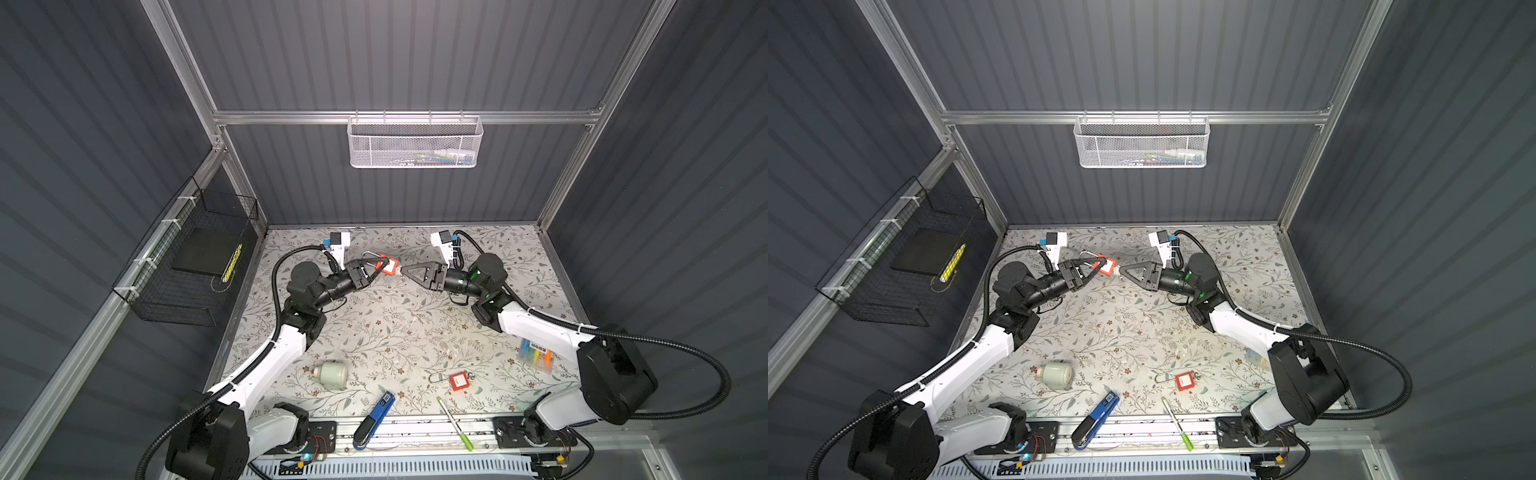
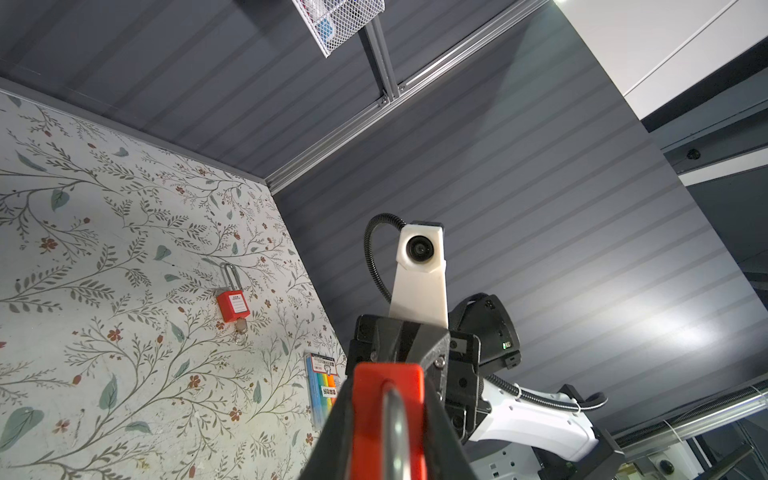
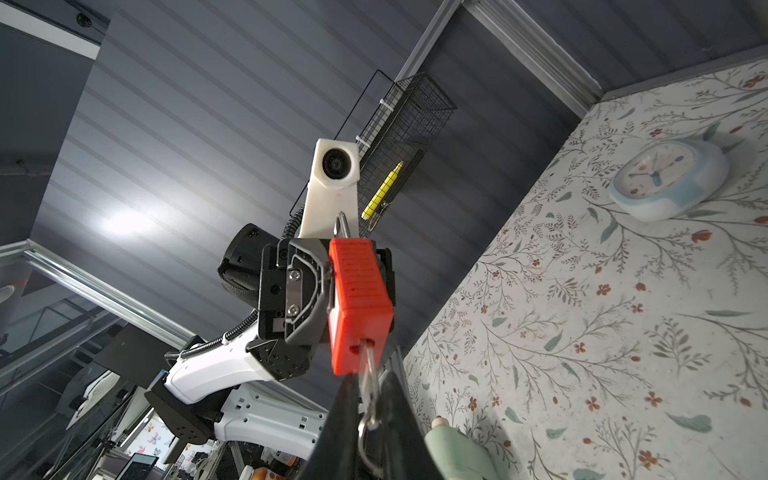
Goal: Lock with the key
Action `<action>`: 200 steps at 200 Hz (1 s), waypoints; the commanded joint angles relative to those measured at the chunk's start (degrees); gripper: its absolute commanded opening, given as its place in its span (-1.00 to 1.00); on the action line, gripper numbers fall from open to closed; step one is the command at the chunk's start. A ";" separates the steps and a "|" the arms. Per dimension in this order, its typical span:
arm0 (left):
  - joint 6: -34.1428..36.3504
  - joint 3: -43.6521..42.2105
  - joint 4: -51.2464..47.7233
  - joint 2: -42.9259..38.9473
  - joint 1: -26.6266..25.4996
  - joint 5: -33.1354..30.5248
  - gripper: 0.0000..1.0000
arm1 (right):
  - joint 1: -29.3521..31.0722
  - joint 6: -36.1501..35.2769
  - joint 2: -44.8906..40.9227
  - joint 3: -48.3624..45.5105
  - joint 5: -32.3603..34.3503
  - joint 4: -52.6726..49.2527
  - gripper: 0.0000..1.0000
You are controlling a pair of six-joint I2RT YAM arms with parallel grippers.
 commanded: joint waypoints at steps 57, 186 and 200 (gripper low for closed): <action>-0.47 -0.63 1.65 -1.49 -0.37 -0.88 -1.00 | 0.47 1.58 -1.07 0.02 -1.29 4.73 -1.00; -0.85 -0.23 3.35 -0.73 -0.28 -1.89 -1.00 | -1.70 3.59 -6.68 -8.99 0.94 6.74 -1.00; -0.51 -0.21 3.18 -0.80 -0.28 -2.07 -1.00 | -1.95 3.53 -7.03 -9.61 0.67 6.42 -1.00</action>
